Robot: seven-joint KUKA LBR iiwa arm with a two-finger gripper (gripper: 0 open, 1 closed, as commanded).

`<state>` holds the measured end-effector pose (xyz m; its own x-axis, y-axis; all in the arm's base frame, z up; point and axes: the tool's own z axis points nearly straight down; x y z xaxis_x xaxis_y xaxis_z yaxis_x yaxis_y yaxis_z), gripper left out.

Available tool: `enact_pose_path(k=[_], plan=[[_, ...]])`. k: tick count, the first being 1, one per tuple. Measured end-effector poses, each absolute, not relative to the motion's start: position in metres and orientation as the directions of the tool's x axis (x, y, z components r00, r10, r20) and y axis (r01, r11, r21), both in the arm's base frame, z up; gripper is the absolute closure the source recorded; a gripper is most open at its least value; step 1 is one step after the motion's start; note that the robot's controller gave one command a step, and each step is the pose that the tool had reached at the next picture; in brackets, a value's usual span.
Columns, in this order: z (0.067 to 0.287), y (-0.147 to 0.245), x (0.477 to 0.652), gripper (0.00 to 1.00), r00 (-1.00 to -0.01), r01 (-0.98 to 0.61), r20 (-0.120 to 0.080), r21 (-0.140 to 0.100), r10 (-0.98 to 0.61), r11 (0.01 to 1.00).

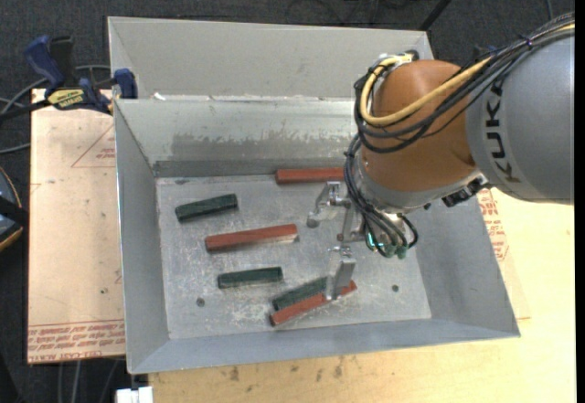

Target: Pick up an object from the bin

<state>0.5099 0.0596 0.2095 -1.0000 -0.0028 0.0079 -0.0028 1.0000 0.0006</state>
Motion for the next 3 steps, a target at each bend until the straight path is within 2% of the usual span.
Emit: enact_pose_path(k=[1,2,3], plan=[[0.214,0.059,0.512,0.00,-1.000,-0.001,0.000,0.001,-0.001,1.000],[0.077,0.056,0.508,1.00,-0.997,-0.077,-0.005,0.002,-0.077,0.997],[0.077,0.056,0.508,1.00,-0.997,-0.076,-0.005,0.002,-0.076,0.997]])
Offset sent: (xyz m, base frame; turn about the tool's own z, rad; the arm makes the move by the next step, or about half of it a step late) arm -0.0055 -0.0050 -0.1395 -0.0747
